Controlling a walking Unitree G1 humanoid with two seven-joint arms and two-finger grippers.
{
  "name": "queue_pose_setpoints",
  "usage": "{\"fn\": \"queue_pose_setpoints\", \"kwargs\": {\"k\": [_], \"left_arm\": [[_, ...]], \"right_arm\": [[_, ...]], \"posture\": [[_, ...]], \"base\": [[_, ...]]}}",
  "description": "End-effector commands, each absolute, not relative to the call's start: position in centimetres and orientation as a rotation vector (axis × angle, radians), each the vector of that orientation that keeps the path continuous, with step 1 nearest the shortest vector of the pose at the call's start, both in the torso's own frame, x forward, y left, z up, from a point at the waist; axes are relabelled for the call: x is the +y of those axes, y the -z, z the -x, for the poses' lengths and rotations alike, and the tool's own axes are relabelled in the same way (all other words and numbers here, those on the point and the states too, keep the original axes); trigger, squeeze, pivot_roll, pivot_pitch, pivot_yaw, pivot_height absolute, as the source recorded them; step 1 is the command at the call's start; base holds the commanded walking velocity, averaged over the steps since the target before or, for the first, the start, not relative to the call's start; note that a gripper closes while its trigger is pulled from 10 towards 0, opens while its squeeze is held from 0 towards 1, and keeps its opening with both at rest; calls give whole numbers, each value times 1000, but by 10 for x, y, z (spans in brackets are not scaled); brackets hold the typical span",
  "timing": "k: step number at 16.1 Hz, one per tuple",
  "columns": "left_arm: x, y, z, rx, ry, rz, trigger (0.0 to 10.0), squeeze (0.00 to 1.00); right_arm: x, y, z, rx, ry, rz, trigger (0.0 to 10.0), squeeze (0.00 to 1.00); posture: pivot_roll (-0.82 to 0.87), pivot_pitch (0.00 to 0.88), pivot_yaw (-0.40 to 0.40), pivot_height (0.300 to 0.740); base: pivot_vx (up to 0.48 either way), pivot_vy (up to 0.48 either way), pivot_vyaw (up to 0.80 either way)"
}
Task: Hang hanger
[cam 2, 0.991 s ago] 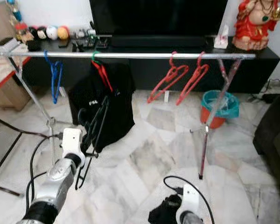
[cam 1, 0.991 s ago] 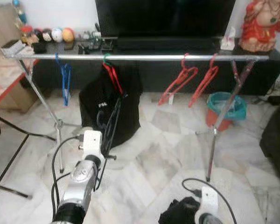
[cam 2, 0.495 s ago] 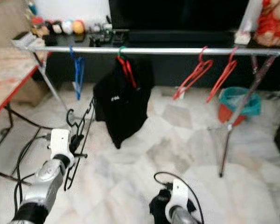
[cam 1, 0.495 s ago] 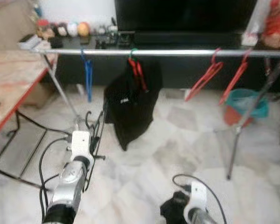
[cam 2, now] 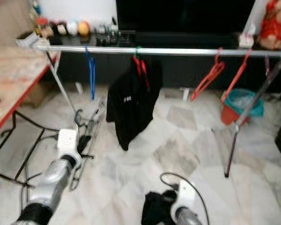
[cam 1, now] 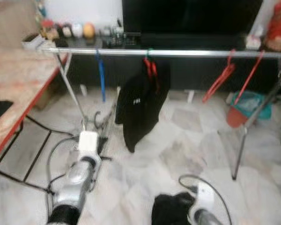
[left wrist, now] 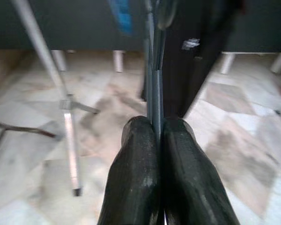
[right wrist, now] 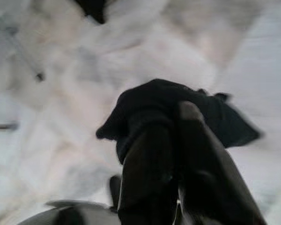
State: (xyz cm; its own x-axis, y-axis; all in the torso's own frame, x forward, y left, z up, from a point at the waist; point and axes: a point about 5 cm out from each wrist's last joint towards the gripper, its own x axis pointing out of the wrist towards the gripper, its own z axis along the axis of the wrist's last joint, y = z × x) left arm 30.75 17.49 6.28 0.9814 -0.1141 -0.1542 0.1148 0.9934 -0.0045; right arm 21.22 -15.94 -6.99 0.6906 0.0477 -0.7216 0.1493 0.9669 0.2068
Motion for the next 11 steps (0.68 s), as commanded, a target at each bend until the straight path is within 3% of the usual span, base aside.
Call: {"fn": "queue_pose_setpoints", "kwargs": {"k": [1,11], "left_arm": [[167,-66,-309,137,138,5,10000,0],[165,-64,-307,155,157,-6,10000,0]], "right_arm": [[-170,66,-217,775,81,-246,10000,0],[-176,57,-229,709,126,-275,10000,0]], "posture": [[-70,0,36,719],[-69,0,38,719]], "base": [[0,0,0],[0,0,0]]}}
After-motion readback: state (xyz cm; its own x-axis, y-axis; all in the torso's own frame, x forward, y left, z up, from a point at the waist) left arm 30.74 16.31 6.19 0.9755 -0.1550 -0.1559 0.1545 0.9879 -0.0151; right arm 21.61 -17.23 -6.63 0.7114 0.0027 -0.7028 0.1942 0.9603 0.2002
